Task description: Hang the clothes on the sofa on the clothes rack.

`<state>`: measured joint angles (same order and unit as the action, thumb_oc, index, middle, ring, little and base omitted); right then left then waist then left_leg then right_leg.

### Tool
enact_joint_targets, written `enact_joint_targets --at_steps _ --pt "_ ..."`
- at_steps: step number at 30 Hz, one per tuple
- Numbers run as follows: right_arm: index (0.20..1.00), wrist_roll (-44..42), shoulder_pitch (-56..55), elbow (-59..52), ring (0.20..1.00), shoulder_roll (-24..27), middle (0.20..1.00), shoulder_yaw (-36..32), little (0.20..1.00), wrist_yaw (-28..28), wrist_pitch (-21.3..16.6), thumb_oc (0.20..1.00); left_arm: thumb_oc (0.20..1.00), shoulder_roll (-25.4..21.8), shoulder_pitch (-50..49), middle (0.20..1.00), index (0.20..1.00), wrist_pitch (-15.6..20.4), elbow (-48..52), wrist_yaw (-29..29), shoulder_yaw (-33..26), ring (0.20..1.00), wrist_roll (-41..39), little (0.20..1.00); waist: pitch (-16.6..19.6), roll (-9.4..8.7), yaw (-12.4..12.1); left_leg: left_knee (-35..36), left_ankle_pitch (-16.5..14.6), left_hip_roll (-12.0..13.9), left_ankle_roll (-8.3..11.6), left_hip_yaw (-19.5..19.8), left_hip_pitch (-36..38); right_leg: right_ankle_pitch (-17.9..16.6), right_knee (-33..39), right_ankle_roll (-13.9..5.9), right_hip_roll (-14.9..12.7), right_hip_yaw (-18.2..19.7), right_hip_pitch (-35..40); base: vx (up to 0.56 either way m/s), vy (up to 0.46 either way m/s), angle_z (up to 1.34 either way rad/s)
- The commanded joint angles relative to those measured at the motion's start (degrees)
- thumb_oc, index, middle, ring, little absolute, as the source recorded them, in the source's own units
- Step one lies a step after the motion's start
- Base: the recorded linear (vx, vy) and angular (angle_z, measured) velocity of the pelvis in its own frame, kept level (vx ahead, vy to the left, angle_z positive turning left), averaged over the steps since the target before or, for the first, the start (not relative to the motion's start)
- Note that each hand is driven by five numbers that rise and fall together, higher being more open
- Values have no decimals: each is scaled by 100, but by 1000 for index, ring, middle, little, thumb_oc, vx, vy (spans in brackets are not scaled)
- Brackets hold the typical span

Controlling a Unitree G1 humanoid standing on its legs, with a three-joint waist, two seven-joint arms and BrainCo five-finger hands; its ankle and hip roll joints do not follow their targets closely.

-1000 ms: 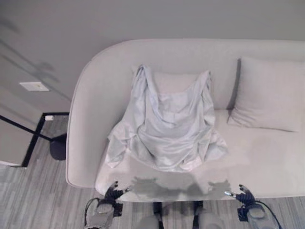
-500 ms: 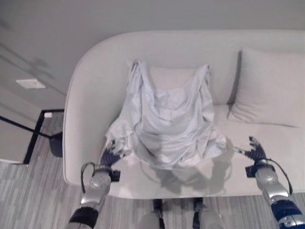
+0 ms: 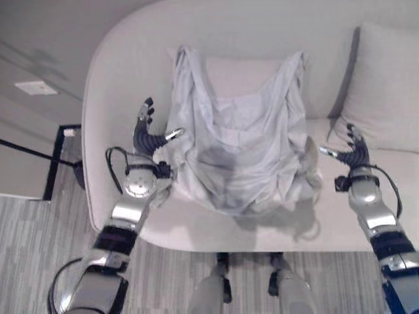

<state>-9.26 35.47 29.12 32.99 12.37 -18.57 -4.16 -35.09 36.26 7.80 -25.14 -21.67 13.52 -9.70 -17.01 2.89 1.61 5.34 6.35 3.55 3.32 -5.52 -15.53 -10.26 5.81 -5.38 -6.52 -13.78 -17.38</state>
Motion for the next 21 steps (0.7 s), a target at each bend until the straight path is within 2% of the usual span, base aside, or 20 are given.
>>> enact_joint_targets --at_steps 1,3,7,11,14,21 --pt "1000 -254 409 32 1000 248 1000 139 1000 -287 -365 1000 1000 -398 596 1000 1000 132 -208 -429 244 1000 399 1000 227 -69 -11 -34 -109 -108 290 112 6 196 -81 -841 -239 157 -278 -51 -7 5" --pt "1000 -366 871 267 1000 402 1000 326 1000 -410 -357 1000 1000 -551 1155 1000 1000 118 -477 -614 502 1000 365 1000 204 -54 4 -34 -29 -124 313 93 -179 121 -81 -861 -233 135 -452 -47 -9 9" --pt "1000 -634 1388 615 1000 511 1000 597 1000 -455 -348 1000 1000 -683 1843 1000 1000 107 -991 -635 908 1000 123 1000 163 -48 31 -34 32 -146 342 76 -335 57 -81 -888 -222 124 -597 -19 -22 8" --pt "1000 -838 1776 854 1000 559 1000 792 1000 -422 -336 1000 1000 -819 2285 1000 1000 112 -1388 -560 1167 1000 -67 1000 147 -49 36 -34 69 -168 354 62 -440 0 -81 -911 -219 129 -723 -4 -2 1" --pt "1000 -1185 2383 1226 1000 607 1000 1272 1000 -279 -316 1000 1000 -863 2984 1000 1000 62 -2015 -356 1708 1000 -368 1000 135 -49 57 -34 128 -193 378 37 -540 -68 -81 -936 -198 144 -826 0 0 0" --pt "1000 -1409 2751 1477 1000 514 1000 1615 1000 -193 -277 1000 1000 -702 3358 1000 1000 1 -2419 -144 2098 1000 -539 1000 106 -53 68 -34 133 -225 381 33 -538 -93 -81 -947 -195 147 -832 3 -1 1"
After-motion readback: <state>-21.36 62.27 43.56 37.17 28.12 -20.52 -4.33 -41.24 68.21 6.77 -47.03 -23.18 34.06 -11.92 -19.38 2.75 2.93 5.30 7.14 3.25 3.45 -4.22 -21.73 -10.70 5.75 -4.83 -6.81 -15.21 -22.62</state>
